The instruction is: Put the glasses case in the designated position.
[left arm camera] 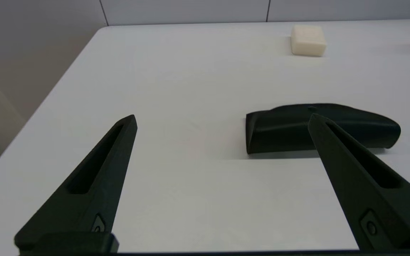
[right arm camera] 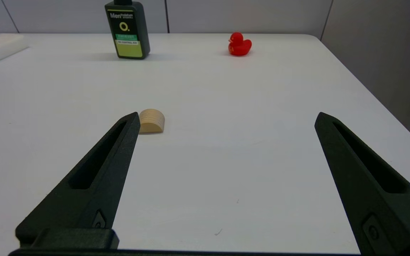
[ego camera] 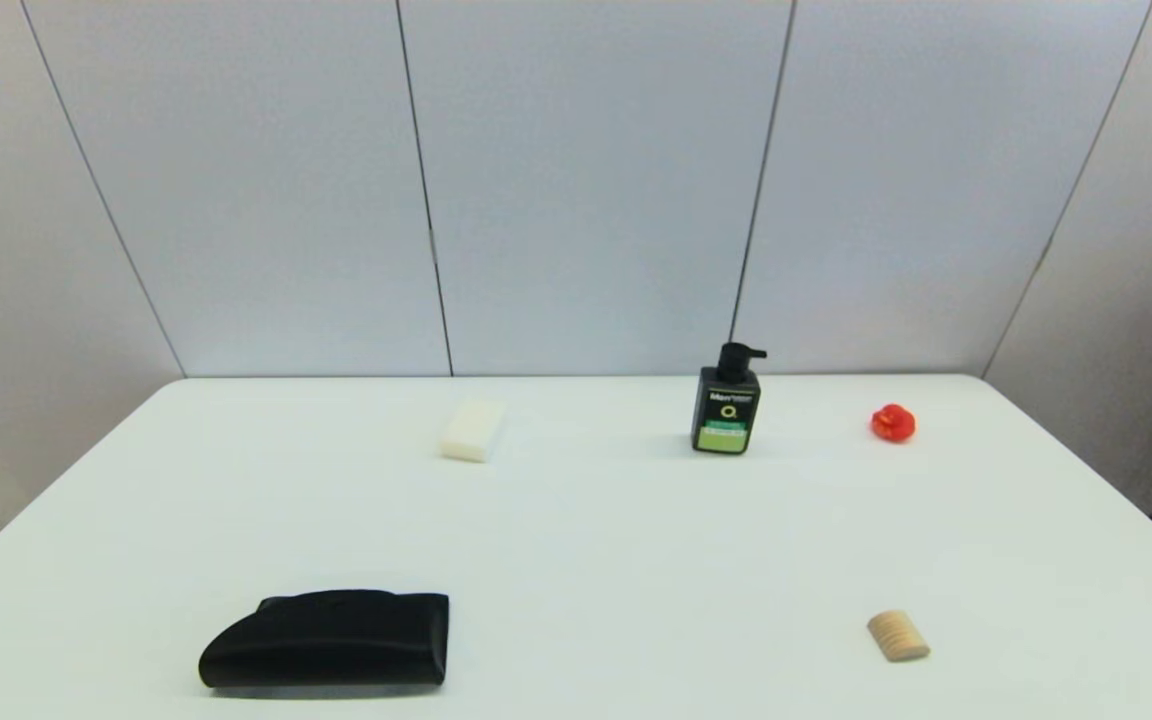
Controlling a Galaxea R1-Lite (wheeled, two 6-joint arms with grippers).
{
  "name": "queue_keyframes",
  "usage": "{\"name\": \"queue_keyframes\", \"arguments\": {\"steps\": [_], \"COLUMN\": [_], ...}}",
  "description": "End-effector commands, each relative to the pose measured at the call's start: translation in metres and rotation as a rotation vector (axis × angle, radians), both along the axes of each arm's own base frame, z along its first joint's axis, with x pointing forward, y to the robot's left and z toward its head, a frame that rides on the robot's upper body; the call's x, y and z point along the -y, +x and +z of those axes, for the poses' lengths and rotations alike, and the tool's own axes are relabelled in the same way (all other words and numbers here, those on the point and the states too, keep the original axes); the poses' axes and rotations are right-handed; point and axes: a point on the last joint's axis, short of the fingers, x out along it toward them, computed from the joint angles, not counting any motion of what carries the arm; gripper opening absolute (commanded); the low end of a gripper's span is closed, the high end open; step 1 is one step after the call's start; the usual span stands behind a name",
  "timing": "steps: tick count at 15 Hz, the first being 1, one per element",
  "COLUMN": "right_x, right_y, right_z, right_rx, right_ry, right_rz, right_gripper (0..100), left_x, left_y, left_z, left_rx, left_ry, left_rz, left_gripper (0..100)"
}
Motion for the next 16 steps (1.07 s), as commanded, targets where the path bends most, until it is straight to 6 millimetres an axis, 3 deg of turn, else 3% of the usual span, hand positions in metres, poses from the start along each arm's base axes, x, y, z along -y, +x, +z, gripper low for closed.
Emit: {"name": "queue_keyframes", "arguments": {"steps": [1,6,8,12,16], "right_x": [0.000,0.000,0.000,0.000,0.000], "right_y": [0.000,0.000,0.000,0.000,0.000], "right_z": [0.000,0.000,0.000,0.000,0.000], "right_rx": [0.001,-0.001,-0.001,-0.001,-0.001], "right_ry": [0.001,-0.001,-0.001,-0.001,-0.001], "right_rz": [0.001,0.001,0.001,0.001,0.001], "right_gripper": [100,100,100,100,100], "left_x": [0.000,0.000,0.000,0.000,0.001], "left_y": [0.008,0.031,0.042,0.059,0.078], "left_z": [0.041,0.094,0.106,0.104,0.095], "left_rx": [-0.051,-0.118,-0.158,-0.230,-0.366], "left_ry": [0.001,0.012,0.016,0.071,0.267], "left_rz": [0.010,0.002,0.003,-0.009,-0.077], "left_gripper": [100,100,100,100,100]}}
